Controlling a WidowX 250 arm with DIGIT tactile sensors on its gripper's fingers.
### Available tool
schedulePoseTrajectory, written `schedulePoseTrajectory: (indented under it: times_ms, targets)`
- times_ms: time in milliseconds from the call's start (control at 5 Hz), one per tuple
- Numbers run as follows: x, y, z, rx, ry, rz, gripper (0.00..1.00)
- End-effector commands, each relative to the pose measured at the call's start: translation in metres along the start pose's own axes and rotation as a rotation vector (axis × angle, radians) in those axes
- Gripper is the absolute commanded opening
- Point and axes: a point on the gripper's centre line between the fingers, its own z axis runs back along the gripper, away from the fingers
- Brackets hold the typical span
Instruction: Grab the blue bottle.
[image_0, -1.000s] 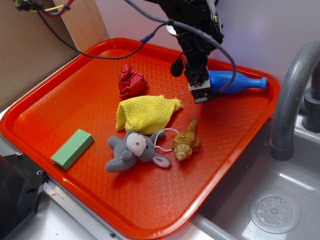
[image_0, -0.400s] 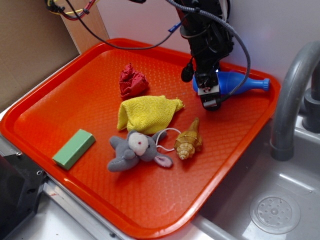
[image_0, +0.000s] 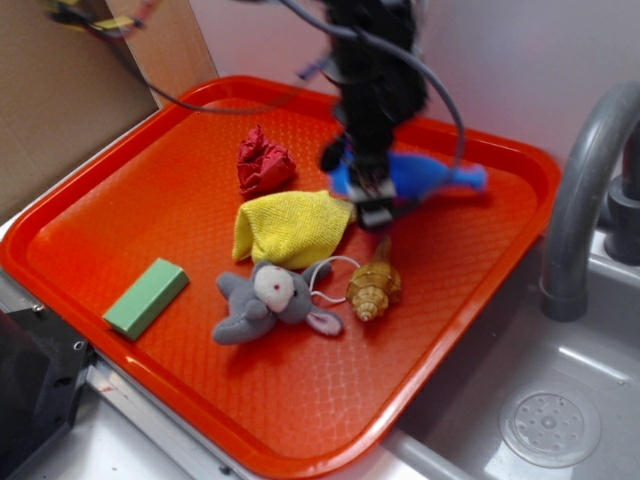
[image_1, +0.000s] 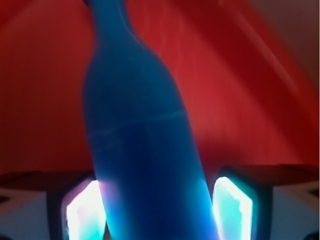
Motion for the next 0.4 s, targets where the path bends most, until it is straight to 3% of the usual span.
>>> schedulePoseTrajectory:
  times_ms: [0, 200]
  targets:
    - [-0.051, 0.007, 0.116, -0.024, 0.000, 0.350, 0.00]
    - [-0.069, 0.012, 0.146, -0.022, 0.040, 0.556, 0.00]
